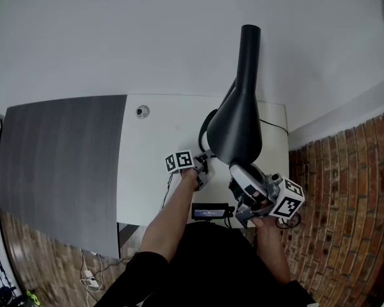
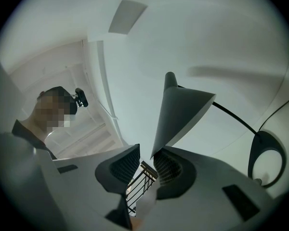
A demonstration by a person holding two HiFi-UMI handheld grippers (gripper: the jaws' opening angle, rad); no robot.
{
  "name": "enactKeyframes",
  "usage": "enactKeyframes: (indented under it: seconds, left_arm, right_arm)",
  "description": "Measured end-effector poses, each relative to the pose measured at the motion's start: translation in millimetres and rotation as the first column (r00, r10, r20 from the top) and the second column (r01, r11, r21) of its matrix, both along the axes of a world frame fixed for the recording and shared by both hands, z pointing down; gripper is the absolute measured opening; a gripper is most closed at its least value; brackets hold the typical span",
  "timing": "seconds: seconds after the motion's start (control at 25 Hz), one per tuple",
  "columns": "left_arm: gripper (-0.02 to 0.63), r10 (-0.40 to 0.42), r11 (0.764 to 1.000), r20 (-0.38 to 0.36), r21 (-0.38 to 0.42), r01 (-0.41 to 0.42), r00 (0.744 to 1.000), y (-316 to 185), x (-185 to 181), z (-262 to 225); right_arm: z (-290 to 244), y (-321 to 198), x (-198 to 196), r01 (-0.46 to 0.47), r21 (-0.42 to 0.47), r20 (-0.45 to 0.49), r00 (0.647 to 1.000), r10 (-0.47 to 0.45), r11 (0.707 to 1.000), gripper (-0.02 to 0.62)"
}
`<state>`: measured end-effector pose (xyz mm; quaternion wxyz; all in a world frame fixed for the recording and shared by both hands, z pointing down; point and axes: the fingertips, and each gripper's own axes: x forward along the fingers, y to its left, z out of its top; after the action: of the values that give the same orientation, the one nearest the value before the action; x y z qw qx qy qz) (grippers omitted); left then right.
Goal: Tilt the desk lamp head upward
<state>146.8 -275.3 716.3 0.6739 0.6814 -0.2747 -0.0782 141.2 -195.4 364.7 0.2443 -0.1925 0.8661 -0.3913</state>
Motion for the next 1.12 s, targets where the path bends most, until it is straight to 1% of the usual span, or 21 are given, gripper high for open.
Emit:
enactKeyframes:
  seconds: [1.12]
  left_arm:
    - [0.009, 0.0, 1.0, -0.001, -0.001, 0.0, 1.0, 0.3, 0.3, -0.8]
  right_arm:
    - [-52.3, 14.0, -1.4, 0.016, 0.132, 0.013, 1.0, -0.018, 0.991, 0.092]
